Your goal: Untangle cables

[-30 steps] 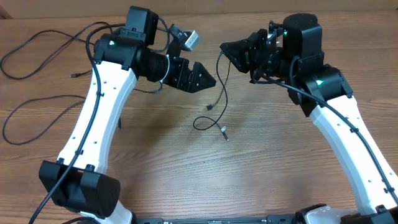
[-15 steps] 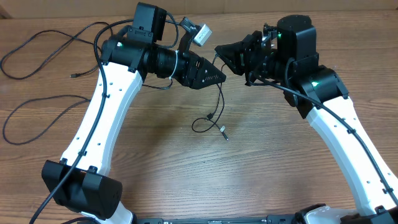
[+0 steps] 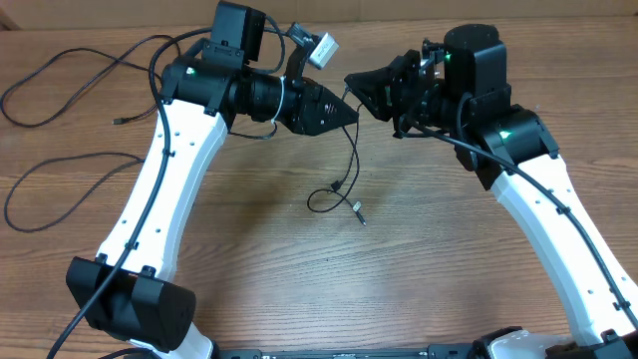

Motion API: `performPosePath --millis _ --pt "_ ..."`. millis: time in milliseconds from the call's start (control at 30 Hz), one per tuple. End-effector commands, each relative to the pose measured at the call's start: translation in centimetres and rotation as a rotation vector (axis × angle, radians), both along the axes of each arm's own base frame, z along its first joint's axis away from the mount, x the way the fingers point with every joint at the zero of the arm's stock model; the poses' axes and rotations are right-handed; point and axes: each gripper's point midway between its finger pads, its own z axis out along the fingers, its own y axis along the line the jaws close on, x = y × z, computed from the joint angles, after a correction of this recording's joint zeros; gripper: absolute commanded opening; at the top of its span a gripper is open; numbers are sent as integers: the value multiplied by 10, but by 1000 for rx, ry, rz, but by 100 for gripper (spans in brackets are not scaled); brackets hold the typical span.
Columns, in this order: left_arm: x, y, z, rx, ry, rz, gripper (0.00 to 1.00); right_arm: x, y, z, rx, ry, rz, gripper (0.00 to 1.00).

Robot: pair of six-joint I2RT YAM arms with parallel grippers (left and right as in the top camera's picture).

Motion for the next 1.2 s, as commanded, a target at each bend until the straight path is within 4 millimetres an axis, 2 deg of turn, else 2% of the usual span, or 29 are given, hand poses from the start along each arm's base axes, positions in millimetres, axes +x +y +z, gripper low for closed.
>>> performPosePath --millis 0,100,400,467,600,667,767,800,833,933,1000,1033,1167 --pt "3 2 5 9 3 29 30 -3 1 9 8 -15 4 4" --pt "4 3 4 16 0 34 30 -3 1 8 7 -13 4 4" --pt "4 3 4 17 0 36 18 -3 1 8 7 -13 4 4" --pt "4 3 4 17 1 36 4 -3 1 8 7 -13 4 4" --pt "7 4 2 29 46 78 4 -1 0 8 -20 -47 8 6" --pt "15 11 1 85 61 154 4 5 -6 6 -96 -131 7 25" --pt "20 25 8 174 17 243 4 13 -19 -6 -255 -235 -2 39" --pt "19 29 13 198 -4 267 4 14 -24 -11 -298 -241 -12 56" --pt "19 34 19 218 -27 291 4 16 -30 -15 -333 -240 -25 67" --pt "15 50 42 256 -93 376 4 23 -50 -21 -397 -251 -53 77" --pt "9 56 55 257 -106 413 4 28 -64 -24 -419 -250 -71 90" --pt "3 58 61 251 -115 415 4 30 -74 -27 -436 -240 -83 100" --pt "-28 70 82 242 -107 454 4 29 -106 -43 -491 -171 -117 100"
